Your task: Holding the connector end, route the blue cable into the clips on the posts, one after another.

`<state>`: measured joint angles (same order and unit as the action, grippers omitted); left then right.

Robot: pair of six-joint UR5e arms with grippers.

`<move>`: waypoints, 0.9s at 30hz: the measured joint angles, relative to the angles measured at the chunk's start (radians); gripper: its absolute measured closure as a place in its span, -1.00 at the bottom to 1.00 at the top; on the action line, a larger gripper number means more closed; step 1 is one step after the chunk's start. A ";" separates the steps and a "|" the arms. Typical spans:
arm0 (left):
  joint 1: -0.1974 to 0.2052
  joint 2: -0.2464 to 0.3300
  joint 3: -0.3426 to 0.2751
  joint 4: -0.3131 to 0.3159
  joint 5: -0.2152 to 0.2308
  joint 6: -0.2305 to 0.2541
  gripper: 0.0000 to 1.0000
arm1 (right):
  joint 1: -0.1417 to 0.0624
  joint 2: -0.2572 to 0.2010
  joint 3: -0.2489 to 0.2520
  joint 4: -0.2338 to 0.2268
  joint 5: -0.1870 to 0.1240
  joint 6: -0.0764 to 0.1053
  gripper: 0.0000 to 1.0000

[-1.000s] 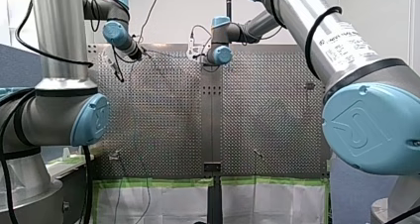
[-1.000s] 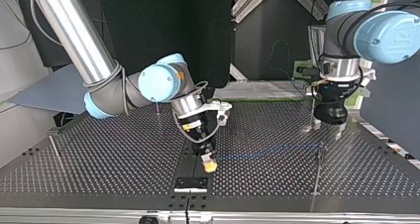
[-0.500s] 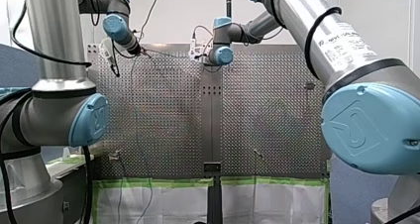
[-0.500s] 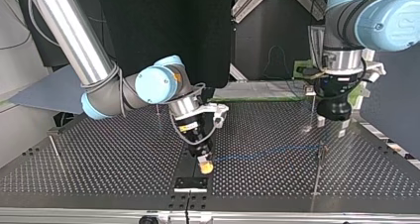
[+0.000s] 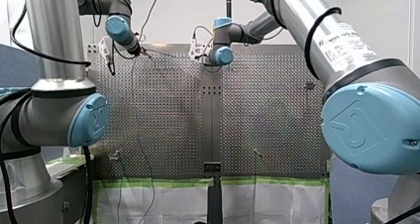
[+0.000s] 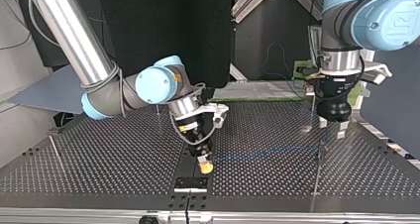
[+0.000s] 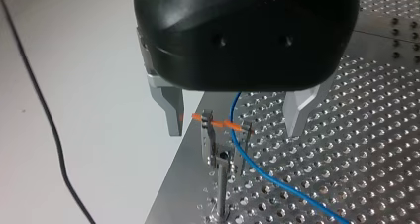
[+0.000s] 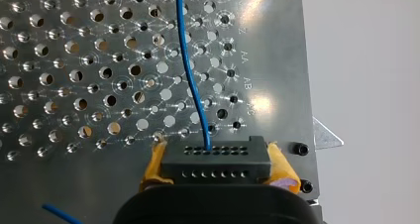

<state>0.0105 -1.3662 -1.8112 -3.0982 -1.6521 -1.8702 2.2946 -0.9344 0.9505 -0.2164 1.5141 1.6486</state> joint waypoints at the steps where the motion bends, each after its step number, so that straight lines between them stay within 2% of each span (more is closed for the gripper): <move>1: -0.002 0.000 0.000 0.001 -0.001 0.009 -1.00 | 0.000 0.000 0.000 0.000 0.000 0.000 1.00; 12: -0.024 0.000 0.000 0.032 0.011 0.122 -1.00 | 0.002 0.002 0.000 0.003 -0.001 0.002 1.00; 27: -0.038 -0.006 0.000 0.036 -0.021 0.277 -1.00 | -0.001 0.004 0.000 0.003 -0.001 0.006 1.00</move>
<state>-0.0273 -1.3725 -1.8112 -3.0620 -1.6730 -1.5936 2.2939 -0.9301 0.9504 -0.2134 1.5126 1.6549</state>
